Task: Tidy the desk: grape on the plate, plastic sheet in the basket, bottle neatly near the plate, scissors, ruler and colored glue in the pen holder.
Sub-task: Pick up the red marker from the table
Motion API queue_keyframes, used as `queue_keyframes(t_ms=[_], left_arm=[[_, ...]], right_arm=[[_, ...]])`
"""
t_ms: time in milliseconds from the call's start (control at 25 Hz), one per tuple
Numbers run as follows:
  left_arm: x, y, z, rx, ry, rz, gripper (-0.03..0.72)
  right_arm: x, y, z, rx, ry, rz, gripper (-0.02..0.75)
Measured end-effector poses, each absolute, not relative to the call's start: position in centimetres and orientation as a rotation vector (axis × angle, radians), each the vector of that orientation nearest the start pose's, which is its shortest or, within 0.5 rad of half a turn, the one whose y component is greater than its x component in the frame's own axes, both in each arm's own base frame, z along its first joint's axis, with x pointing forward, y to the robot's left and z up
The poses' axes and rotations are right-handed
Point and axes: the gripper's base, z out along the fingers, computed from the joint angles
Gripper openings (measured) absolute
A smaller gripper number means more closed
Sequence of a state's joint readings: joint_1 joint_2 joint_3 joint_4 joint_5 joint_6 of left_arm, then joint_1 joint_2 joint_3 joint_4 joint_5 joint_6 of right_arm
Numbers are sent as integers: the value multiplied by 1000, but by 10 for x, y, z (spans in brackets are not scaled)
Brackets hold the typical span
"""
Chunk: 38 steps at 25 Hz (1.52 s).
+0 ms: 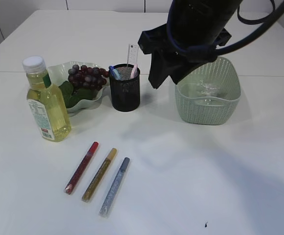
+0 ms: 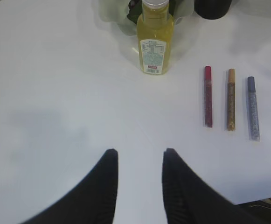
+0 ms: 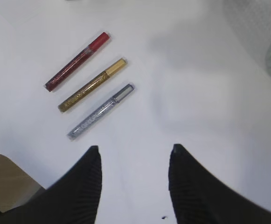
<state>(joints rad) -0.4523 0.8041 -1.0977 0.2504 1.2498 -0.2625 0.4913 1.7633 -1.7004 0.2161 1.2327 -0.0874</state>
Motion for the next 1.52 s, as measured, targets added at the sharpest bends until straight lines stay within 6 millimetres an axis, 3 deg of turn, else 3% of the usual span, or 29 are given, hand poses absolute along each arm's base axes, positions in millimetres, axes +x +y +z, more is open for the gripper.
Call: queue_keyframes(t_ms=[240, 480, 720, 1080, 1320, 1520], left_arm=[[112, -32, 400, 219, 2389, -32, 240], [117, -48, 394, 305, 2440, -161, 240], [149, -68, 375, 356, 2560, -178, 240], [199, -97, 350, 399, 2677, -185, 240], [233, -121, 342, 449, 2729, -186, 240], [257, -168, 319, 539, 2804, -177, 240]], right_arm=[[318, 194, 339, -666, 2734, 456, 377], [304, 165, 331, -495, 2808, 224, 377], [265, 135, 314, -495, 2887, 163, 377], [205, 120, 283, -642, 2994, 325, 377], [196, 122, 280, -780, 2959, 420, 377], [196, 123, 281, -822, 2938, 435, 377]])
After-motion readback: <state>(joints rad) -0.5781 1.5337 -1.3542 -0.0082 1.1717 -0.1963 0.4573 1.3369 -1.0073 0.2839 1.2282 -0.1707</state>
